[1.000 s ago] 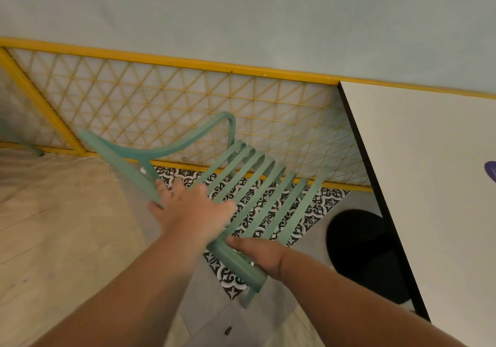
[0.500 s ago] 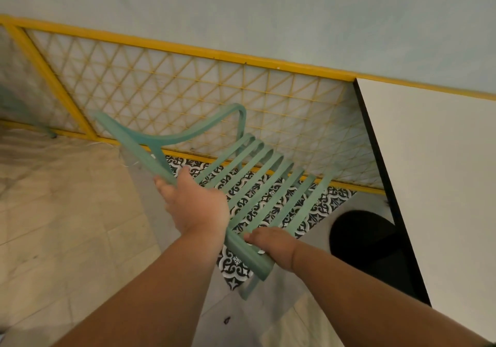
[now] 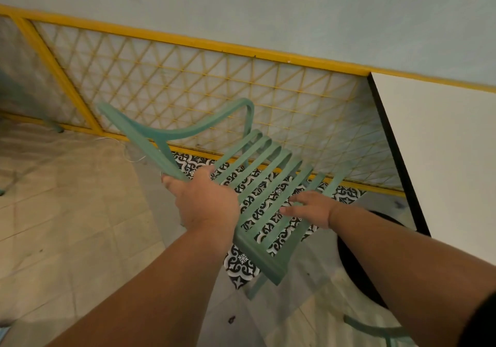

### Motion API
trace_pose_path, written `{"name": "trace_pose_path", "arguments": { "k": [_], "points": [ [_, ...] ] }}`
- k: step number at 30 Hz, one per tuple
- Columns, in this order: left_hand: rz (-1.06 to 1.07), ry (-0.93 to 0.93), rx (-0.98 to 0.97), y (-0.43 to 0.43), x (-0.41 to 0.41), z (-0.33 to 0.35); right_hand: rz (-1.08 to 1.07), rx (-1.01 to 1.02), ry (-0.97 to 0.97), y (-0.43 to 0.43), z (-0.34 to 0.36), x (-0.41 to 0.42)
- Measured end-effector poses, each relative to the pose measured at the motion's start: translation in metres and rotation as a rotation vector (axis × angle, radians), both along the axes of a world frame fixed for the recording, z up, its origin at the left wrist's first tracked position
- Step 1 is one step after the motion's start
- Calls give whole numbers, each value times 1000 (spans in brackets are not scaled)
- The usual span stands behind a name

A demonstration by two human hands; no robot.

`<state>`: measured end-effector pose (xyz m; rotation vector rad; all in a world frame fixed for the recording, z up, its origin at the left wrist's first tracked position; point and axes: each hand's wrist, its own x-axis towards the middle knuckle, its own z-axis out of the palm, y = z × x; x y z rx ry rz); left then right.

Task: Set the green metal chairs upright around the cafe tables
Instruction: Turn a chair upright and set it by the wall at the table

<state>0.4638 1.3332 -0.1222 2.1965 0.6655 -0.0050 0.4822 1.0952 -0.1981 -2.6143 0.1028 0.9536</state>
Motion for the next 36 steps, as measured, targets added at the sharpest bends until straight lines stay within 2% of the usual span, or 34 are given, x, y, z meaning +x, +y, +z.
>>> {"name": "trace_pose_path", "arguments": {
  "k": [3,5,10,16,29,36],
  "points": [
    [-18,-5,16,0,1,-1,217,-189,249,3,-16,4],
    [-25,-4,25,0,3,-2,324,-244,331,11,-24,3],
    [-37,12,60,1,3,-4,259,-250,289,15,-17,-3],
    [-50,17,46,7,5,1,287,-273,263,22,-12,-8],
    [-130,-80,7,42,23,-4,203,-236,311,48,-32,-15],
    [-238,-118,69,57,47,-6,144,-216,338,69,-50,-17]
  ]
}}
